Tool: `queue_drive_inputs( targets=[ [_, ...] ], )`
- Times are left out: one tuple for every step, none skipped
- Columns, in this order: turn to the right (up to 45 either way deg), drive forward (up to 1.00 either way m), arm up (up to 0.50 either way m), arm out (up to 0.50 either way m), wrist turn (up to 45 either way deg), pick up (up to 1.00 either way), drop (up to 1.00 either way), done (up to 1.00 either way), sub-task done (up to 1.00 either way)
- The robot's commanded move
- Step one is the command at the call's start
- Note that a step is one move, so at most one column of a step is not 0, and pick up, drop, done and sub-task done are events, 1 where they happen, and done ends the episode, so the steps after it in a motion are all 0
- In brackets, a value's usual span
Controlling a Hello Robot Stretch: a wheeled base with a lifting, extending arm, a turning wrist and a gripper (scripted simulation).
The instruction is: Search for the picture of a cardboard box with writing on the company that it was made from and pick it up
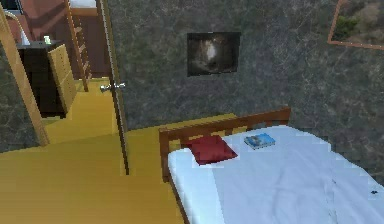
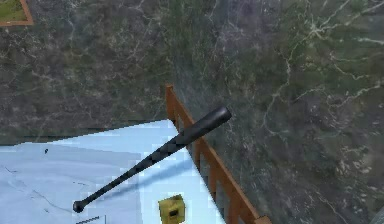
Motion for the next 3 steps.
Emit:
queue_drive_inputs(
  targets=[
    [0.0,0.00,0.50,0.00,0.0,0.00,0.00,0.00,0.00],
    [0.0,0.00,0.00,0.32,0.0,0.00,0.00,0.00,0.00],
    [0.0,0.00,0.00,0.00,45.0,0.00,0.00,0.00,0.00]
  ],
)
